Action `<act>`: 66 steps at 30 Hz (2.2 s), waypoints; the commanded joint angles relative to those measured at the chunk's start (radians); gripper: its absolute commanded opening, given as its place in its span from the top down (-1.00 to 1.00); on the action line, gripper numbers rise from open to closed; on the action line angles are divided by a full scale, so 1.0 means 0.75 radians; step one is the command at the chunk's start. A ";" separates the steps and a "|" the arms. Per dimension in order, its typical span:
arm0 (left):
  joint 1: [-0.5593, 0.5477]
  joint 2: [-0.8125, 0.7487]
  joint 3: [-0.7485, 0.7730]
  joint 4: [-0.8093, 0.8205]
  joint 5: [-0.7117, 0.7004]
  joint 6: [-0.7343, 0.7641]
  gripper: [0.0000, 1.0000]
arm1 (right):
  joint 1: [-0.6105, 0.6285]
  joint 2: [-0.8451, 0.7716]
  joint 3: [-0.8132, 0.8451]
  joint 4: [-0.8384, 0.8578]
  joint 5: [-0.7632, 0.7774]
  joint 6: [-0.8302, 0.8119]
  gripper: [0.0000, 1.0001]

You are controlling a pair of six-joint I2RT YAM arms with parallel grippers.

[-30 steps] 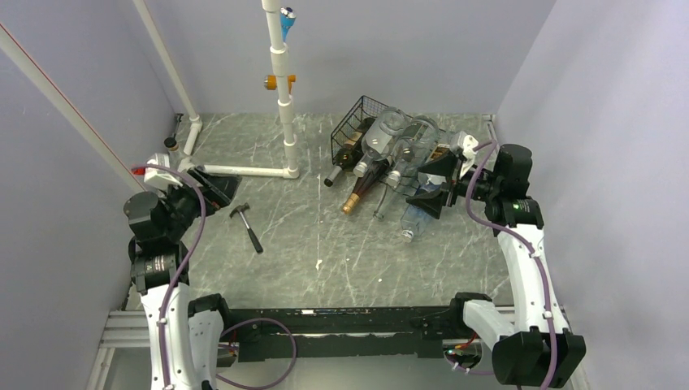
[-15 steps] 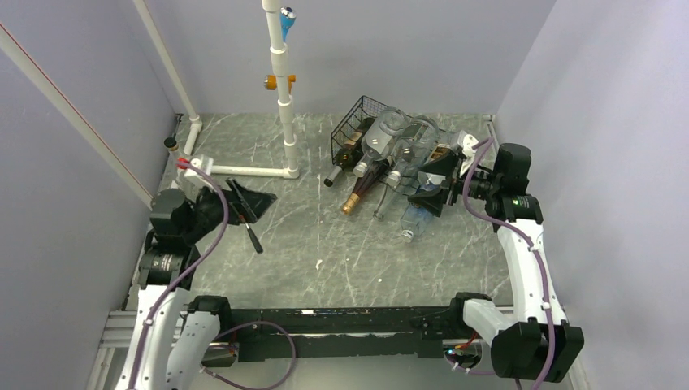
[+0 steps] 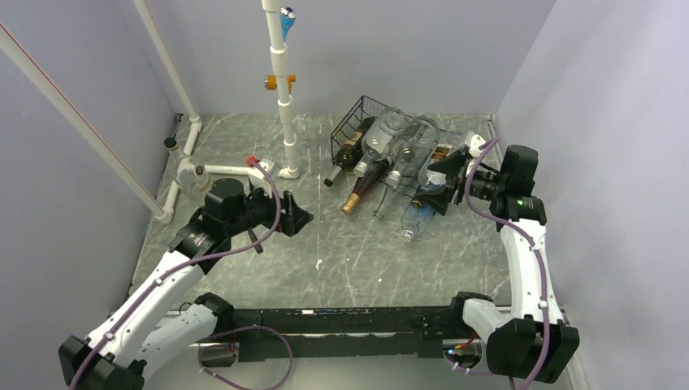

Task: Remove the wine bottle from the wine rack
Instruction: Pick up the wine bottle from the wine rack.

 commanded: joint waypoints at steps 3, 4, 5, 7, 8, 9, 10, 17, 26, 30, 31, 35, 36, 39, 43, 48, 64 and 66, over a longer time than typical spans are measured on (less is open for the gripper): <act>-0.077 0.047 0.006 0.182 -0.089 0.078 -0.99 | -0.050 0.000 0.002 0.018 -0.029 -0.054 -1.00; -0.081 0.051 -0.006 0.206 -0.091 0.064 -0.99 | -0.050 0.005 0.000 0.020 -0.027 -0.053 -1.00; -0.085 0.052 -0.022 0.232 -0.089 0.051 -0.99 | -0.050 0.006 -0.003 0.024 -0.027 -0.051 -1.00; -0.095 0.052 -0.052 0.282 -0.087 0.022 -0.99 | -0.050 0.013 -0.008 0.028 -0.018 -0.051 -1.00; -0.099 0.053 -0.065 0.306 -0.082 0.009 -0.99 | -0.050 0.016 -0.008 0.027 -0.010 -0.055 -1.00; -0.103 0.057 -0.072 0.324 -0.079 -0.002 -0.99 | -0.050 0.017 -0.006 0.024 -0.003 -0.060 -1.00; -0.108 0.064 -0.074 0.336 -0.079 -0.009 -0.99 | -0.051 0.017 -0.006 0.023 0.003 -0.062 -1.00; -0.172 0.101 -0.080 0.354 -0.117 -0.033 -0.99 | -0.050 0.009 -0.006 0.039 -0.008 -0.037 -1.00; -0.278 0.160 -0.035 0.377 -0.236 -0.084 -0.99 | -0.030 -0.021 -0.016 0.082 -0.023 0.010 -1.00; -0.282 0.196 0.005 0.368 -0.248 -0.135 -0.99 | -0.031 -0.027 -0.011 0.071 -0.007 -0.001 -1.00; -0.284 0.201 0.010 0.374 -0.248 -0.146 -0.99 | -0.031 -0.026 -0.012 0.070 -0.003 -0.003 -1.00; -0.296 0.232 0.050 0.381 -0.270 -0.166 -0.99 | -0.032 -0.021 -0.017 0.079 0.002 0.004 -1.00; -0.297 0.245 0.060 0.382 -0.274 -0.164 -0.99 | -0.032 -0.018 -0.016 0.078 0.003 0.003 -1.00; -0.297 0.309 0.115 0.452 -0.280 -0.152 -0.99 | -0.033 -0.003 -0.011 0.067 0.002 -0.002 -1.00; -0.295 0.485 0.284 0.433 -0.268 -0.129 -0.99 | -0.058 0.032 0.003 0.048 -0.030 0.002 -1.00; -0.278 0.723 0.541 0.288 -0.291 -0.122 -0.99 | -0.125 0.079 0.050 -0.051 -0.089 -0.061 -1.00; -0.137 1.219 0.896 0.247 -0.100 -0.103 -0.99 | -0.197 0.212 0.149 -0.345 -0.172 -0.314 -1.00; -0.137 1.268 0.938 0.226 -0.085 -0.083 -0.98 | -0.199 0.217 0.149 -0.344 -0.164 -0.317 -1.00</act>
